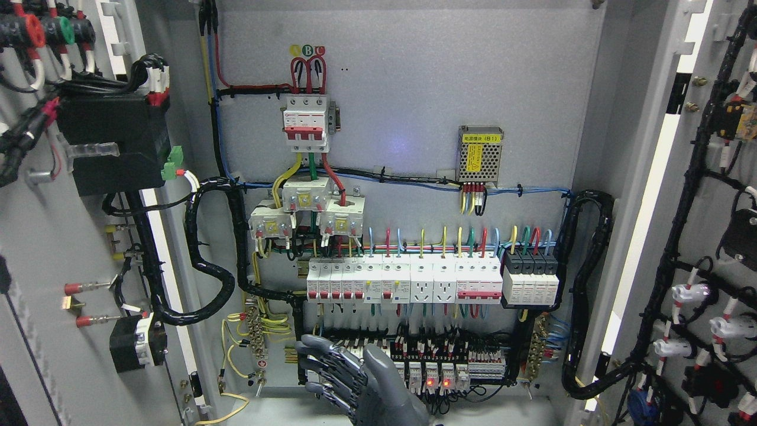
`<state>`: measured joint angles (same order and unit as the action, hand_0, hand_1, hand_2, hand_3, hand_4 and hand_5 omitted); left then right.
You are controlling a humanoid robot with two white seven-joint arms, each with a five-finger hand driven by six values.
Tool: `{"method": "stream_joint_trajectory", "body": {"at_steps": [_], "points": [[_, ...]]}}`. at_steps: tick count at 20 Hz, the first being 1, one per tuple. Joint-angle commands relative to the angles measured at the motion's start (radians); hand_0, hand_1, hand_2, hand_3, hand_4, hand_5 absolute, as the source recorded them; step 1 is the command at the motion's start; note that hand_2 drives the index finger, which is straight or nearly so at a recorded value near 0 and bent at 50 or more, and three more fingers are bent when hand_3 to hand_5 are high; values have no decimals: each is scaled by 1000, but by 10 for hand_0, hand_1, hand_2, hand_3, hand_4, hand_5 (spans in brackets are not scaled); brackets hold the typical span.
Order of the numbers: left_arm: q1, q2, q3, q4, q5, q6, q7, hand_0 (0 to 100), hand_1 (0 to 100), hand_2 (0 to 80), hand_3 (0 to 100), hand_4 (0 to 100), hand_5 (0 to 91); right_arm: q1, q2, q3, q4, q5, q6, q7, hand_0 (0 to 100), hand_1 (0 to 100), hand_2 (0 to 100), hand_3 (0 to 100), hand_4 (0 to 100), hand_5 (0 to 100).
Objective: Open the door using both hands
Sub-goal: 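Lower and withdraw the right hand from the cabinet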
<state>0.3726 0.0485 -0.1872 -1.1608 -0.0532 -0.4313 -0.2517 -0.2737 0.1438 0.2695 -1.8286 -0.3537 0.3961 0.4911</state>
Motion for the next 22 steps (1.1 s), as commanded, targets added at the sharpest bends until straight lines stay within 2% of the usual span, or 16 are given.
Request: {"method": "stream_joint_trajectory", "body": {"at_steps": [1,4,7,9,11,14,16,19,22], "points": [[-12,65,-60,-485,-42,-119,-1,0,0,0,0,0,0,181,-6,-82,-179,-4,-84,-20,0,0,0,0,0,0],[-21,65,-58,-516,-47,-216,5,0,0,0,0,0,0,332,-10,-82,-245,-5,-212,-20,0,0,0,0,0,0],[-27,60,-48,-554,-43,-323,11,0,0,0,0,0,0,439,-16,-85,-248,-4,-366,-20,0,0,0,0,0,0],[-32,54,-29,-615,-43,-372,11,0,0,0,0,0,0,485,-23,-99,-248,-1,-434,-20,0,0,0,0,0,0],[-46,47,-2,-678,-43,-382,11,0,0,0,0,0,0,489,-23,-151,-247,1,-479,-20,0,0,0,0,0,0],[-72,42,5,-752,-40,-443,25,0,0,0,0,0,0,487,-23,-266,-245,-1,-519,-20,0,0,0,0,0,0],[-87,42,35,-784,-40,-500,51,0,0,0,0,0,0,481,-21,-329,-248,-1,-583,-20,0,0,0,0,0,0],[-129,28,95,-821,-37,-552,52,0,0,0,0,0,0,484,-20,-410,-248,2,-698,-20,0,0,0,0,0,0],[-169,27,110,-835,-36,-583,54,0,0,0,0,0,0,484,-18,-484,-250,-2,-715,-20,0,0,0,0,0,0]]}}
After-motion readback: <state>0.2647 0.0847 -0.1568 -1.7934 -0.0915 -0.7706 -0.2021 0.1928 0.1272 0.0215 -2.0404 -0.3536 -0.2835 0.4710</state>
